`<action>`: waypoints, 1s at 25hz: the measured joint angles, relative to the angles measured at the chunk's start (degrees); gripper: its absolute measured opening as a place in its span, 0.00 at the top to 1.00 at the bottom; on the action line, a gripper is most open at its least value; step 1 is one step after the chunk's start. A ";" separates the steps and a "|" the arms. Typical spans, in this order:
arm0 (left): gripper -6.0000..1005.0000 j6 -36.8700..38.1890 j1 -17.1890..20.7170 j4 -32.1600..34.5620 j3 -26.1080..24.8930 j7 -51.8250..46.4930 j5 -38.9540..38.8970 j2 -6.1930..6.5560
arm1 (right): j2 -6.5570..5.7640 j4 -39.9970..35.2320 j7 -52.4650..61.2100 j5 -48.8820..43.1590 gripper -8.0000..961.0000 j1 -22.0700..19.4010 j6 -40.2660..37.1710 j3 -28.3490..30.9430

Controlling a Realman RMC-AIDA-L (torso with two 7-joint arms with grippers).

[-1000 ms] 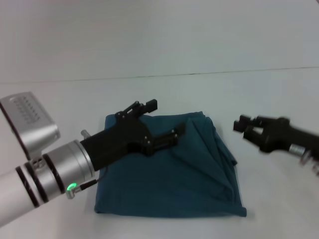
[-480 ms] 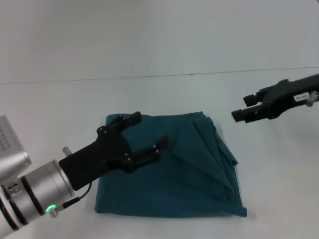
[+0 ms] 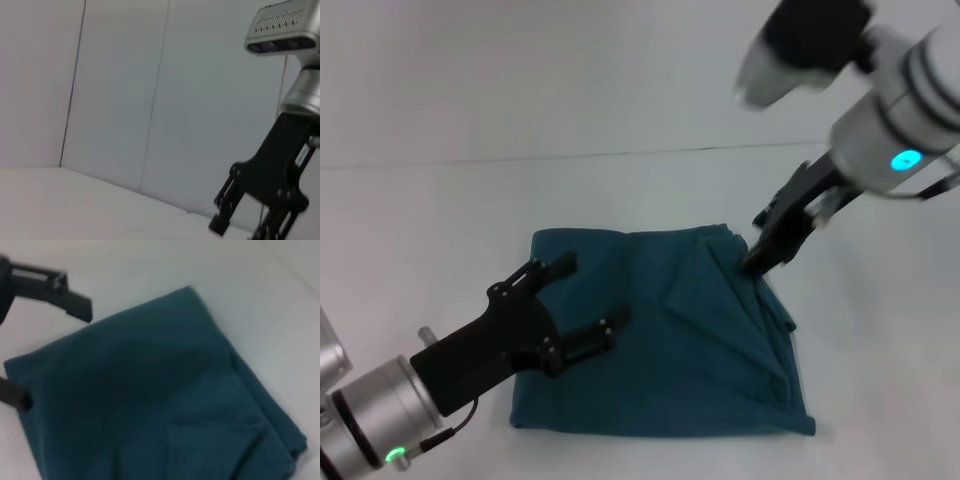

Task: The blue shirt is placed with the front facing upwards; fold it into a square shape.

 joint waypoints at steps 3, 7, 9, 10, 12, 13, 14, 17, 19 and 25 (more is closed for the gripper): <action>0.07 0.17 0.58 0.20 -0.15 0.02 0.00 0.03 | 0.06 2.04 3.20 1.15 0.30 -1.18 5.36 -7.71; 0.07 0.37 0.88 0.33 -0.19 -0.12 0.12 0.23 | 0.03 5.17 6.14 2.78 0.30 -1.71 11.31 -14.03; 0.07 0.38 0.89 0.39 -0.23 -0.12 0.44 0.25 | 0.02 5.82 8.30 2.91 0.30 -2.15 14.68 -17.65; 0.07 0.39 0.90 0.40 -0.26 -0.13 0.63 0.25 | 0.02 5.85 9.15 2.81 0.30 -2.38 16.03 -19.24; 0.07 0.39 0.85 0.40 -0.29 -0.18 0.81 0.26 | 0.01 6.12 10.45 2.43 0.30 -2.85 18.76 -22.30; 0.07 0.37 0.77 0.42 -0.29 -0.19 0.83 0.25 | 0.02 6.47 10.85 2.24 0.30 -2.98 19.94 -23.58; 0.07 0.31 0.71 0.45 -0.30 -0.21 0.86 0.26 | 0.02 7.03 11.16 1.86 0.30 -3.03 21.03 -24.66; 0.07 0.12 0.57 0.50 -0.41 -0.27 0.87 0.26 | 0.02 8.94 12.43 0.79 0.30 -2.83 23.84 -27.04; 0.07 0.05 0.54 0.50 -0.48 -0.28 0.87 0.26 | 0.02 9.99 13.15 0.43 0.31 -2.73 25.63 -28.31; 0.07 -0.06 0.43 0.49 -0.49 -0.38 0.87 0.26 | 0.15 12.75 14.26 -0.49 0.31 -2.35 28.50 -30.18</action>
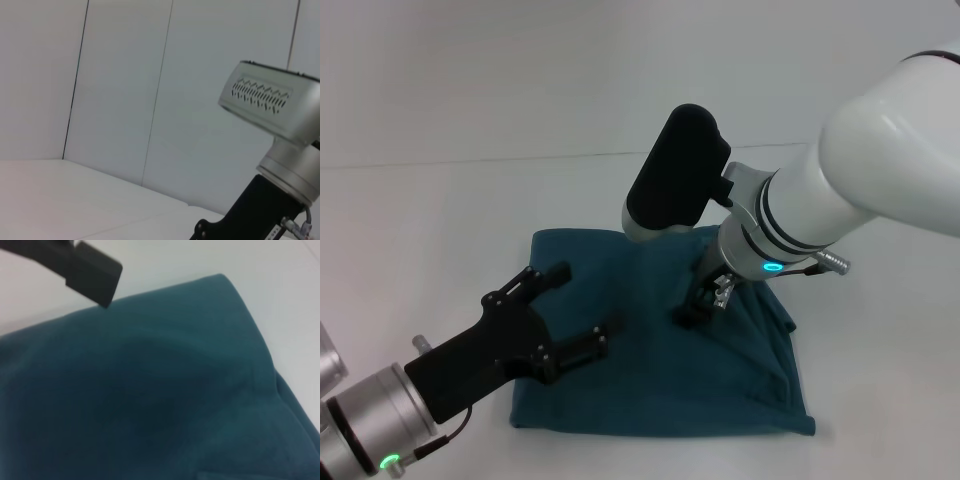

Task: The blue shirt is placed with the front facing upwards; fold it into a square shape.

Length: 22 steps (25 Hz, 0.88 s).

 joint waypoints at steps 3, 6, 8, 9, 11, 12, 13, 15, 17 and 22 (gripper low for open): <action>0.07 -0.03 -0.05 -0.01 -0.09 -0.01 0.00 0.00 | 0.05 0.36 0.82 -1.12 0.31 0.02 0.54 -0.43; 0.07 -0.05 -0.13 -0.01 -0.15 -0.02 0.00 0.00 | 0.02 0.13 3.04 -5.10 0.31 -0.43 0.77 -0.40; 0.07 -0.05 -0.29 -0.02 -0.17 -0.03 -0.01 0.01 | -0.11 -0.04 3.82 -6.55 0.31 -0.77 0.72 0.16; 0.07 -0.05 -0.36 -0.02 -0.17 -0.04 0.00 0.05 | -0.19 -0.07 4.04 -6.76 0.31 -0.98 0.51 0.87; 0.07 -0.09 -0.52 -0.02 -0.17 -0.08 0.00 0.17 | -0.37 -0.35 4.28 -6.94 0.31 -1.48 0.14 2.44; 0.07 -0.11 -0.57 -0.02 -0.17 -0.09 0.01 0.20 | -0.43 -0.62 4.35 -7.05 0.31 -1.80 0.03 3.03; 0.07 -0.12 -0.64 -0.02 -0.17 -0.09 0.05 0.24 | -0.48 -1.05 4.39 -7.31 0.31 -2.25 -0.07 3.59; 0.07 -0.13 -0.71 -0.02 -0.17 -0.17 0.11 0.29 | -0.52 -2.50 4.40 -8.00 0.31 -3.48 -0.37 4.76; 0.07 -0.14 -0.81 -0.02 -0.17 -0.49 0.20 0.40 | -0.50 -4.51 4.29 -8.17 0.31 -4.77 -0.71 5.92; 0.07 -0.21 -1.18 -0.02 -0.17 -0.74 0.37 0.63 | -0.45 -10.07 3.59 -4.06 0.31 -6.88 -1.87 7.79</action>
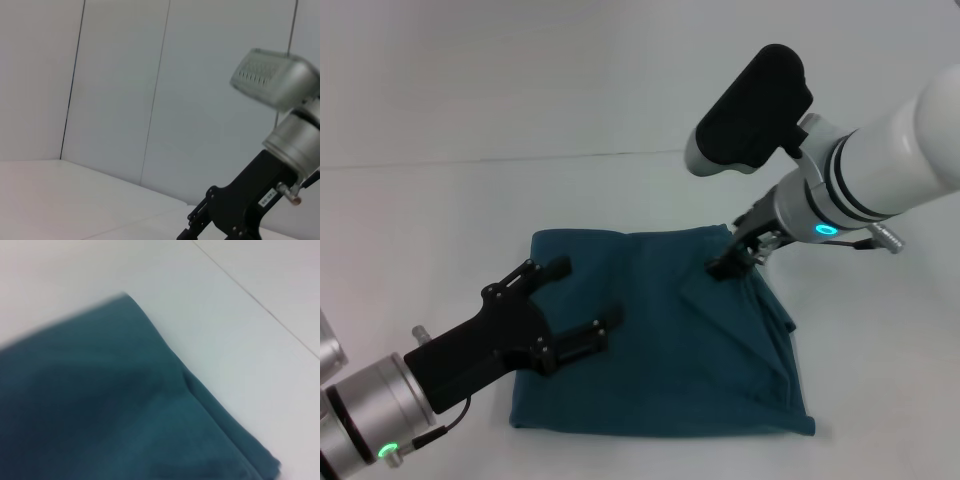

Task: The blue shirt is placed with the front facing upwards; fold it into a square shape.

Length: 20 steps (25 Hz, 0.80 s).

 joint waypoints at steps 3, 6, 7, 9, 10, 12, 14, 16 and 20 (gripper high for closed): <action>0.07 -0.01 -0.17 0.00 0.00 0.00 0.05 0.07 | 0.18 -0.85 -0.04 2.32 0.31 0.00 -0.01 -0.82; 0.07 -0.02 -0.29 0.01 0.00 0.00 0.07 0.08 | 0.36 0.47 0.59 2.90 0.31 0.48 2.20 -3.89; 0.07 -0.01 -0.30 0.00 0.01 0.00 0.07 0.08 | 0.40 1.31 1.05 2.79 0.31 0.83 3.25 -5.07; 0.07 -0.01 -0.30 0.00 0.00 0.00 0.07 0.08 | 0.41 3.23 1.65 2.53 0.31 1.67 4.60 -6.32; 0.07 -0.01 -0.30 0.00 0.00 0.00 0.07 0.08 | 0.40 3.91 1.79 2.41 0.31 1.97 4.95 -6.51; 0.07 -0.01 -0.29 0.00 0.01 0.00 0.07 0.08 | 0.41 5.04 1.88 2.38 0.31 2.41 5.28 -6.61; 0.07 -0.01 -0.29 0.01 0.01 0.00 0.07 0.08 | 0.41 6.03 1.89 2.37 0.31 2.66 5.46 -6.61; 0.07 -0.01 -0.28 0.08 0.00 0.00 0.07 0.08 | 0.41 7.11 1.90 2.36 0.31 2.83 5.51 -6.61; 0.07 0.03 -0.25 0.17 0.00 0.00 0.07 0.08 | 0.30 7.44 2.70 1.24 0.31 2.46 5.47 -6.43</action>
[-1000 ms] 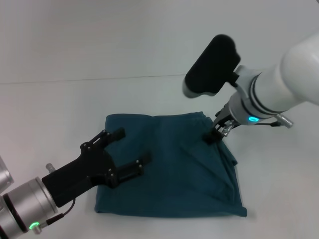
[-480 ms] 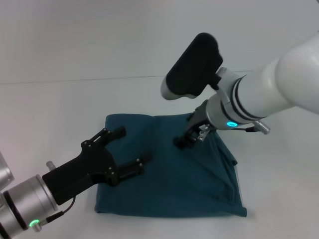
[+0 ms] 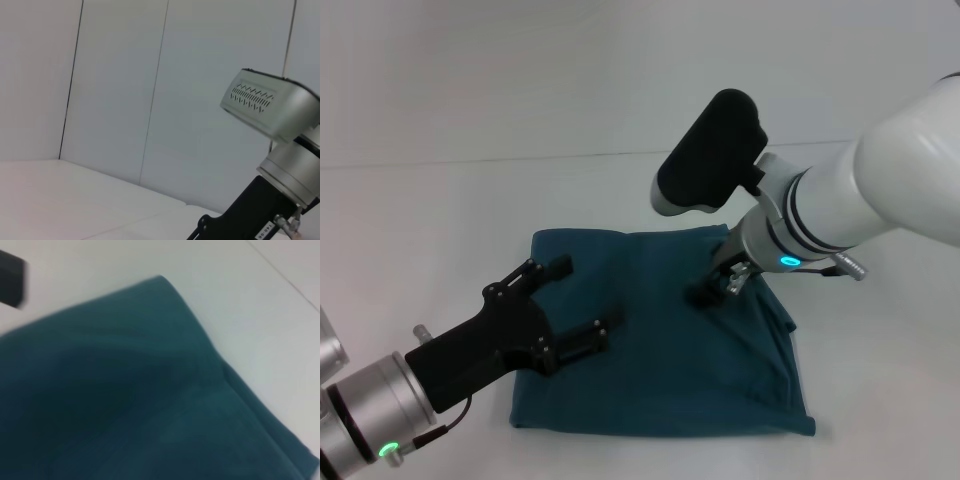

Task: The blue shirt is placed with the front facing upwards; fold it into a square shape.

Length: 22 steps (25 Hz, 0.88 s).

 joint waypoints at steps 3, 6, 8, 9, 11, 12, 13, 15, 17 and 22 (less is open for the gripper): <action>0.07 0.20 0.00 -0.06 0.00 0.00 0.00 0.00 | -0.08 -0.49 1.65 -3.44 0.31 -0.60 -0.82 0.32; 0.07 0.28 -0.01 -0.07 0.00 0.00 0.00 0.02 | -0.23 -0.71 2.17 -4.74 0.31 -1.53 -1.33 1.32; 0.07 0.33 -0.05 0.03 0.00 0.00 0.00 0.07 | -0.33 -1.25 2.21 -4.99 0.31 -2.49 -1.44 2.30; 0.07 0.37 -0.06 0.03 0.00 0.00 0.01 0.08 | -0.39 -1.92 2.21 -5.10 0.31 -3.11 -1.45 2.94; 0.07 0.45 -0.07 0.04 0.00 0.00 0.07 0.09 | -0.42 -3.42 2.21 -5.75 0.31 -4.15 -1.65 4.11; 0.07 0.48 -0.07 0.04 0.00 0.00 0.08 0.09 | -0.41 -4.07 2.21 -6.09 0.31 -4.55 -1.90 4.75; 0.07 0.50 -0.07 0.03 0.00 0.00 0.10 0.09 | -0.40 -4.85 2.21 -6.39 0.31 -4.90 -2.15 5.46; 0.07 0.50 -0.08 0.02 0.01 0.00 0.10 0.09 | -0.41 -6.37 2.16 -6.35 0.31 -5.61 -2.73 6.77; 0.07 0.53 -0.09 -0.06 0.07 0.00 0.12 0.09 | -0.43 -8.42 2.00 -5.16 0.31 -6.46 -3.19 7.34; 0.08 0.61 -0.14 -0.21 0.12 0.00 0.15 0.09 | -0.12 -11.65 2.12 -1.61 0.31 -7.39 -4.05 5.88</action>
